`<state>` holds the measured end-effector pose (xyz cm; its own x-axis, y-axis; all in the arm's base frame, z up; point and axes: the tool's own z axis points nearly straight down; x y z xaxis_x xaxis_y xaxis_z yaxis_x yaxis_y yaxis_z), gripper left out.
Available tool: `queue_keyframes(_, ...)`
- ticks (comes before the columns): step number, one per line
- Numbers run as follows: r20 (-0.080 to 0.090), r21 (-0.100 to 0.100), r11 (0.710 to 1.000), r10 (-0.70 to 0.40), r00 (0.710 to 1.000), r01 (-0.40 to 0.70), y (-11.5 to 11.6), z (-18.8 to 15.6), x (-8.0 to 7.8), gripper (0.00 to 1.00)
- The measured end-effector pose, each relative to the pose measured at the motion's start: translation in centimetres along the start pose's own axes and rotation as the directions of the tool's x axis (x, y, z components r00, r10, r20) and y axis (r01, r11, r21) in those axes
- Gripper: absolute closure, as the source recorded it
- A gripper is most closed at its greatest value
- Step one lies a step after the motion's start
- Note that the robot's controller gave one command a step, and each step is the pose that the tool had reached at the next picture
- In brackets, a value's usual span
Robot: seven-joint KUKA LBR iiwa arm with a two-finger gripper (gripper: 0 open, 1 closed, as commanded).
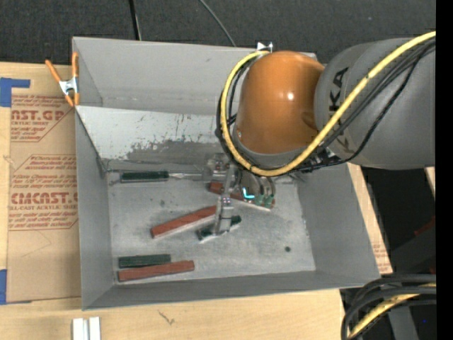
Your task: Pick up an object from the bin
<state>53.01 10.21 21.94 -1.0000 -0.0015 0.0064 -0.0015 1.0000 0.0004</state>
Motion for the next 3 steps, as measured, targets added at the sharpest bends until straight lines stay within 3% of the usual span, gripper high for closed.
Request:
queue_keyframes(1,0.008,-0.001,1.0,0.001,1.0,-0.001,-0.1,-0.4,-0.2,0.0)
queue_keyframes(2,0.014,-0.002,1.0,0.011,1.0,-0.011,0.1,4.8,-0.2,0.0)
queue_keyframes(3,0.004,-0.001,0.994,0.11,0.994,-0.11,-4.8,15.0,2.1,1.0)
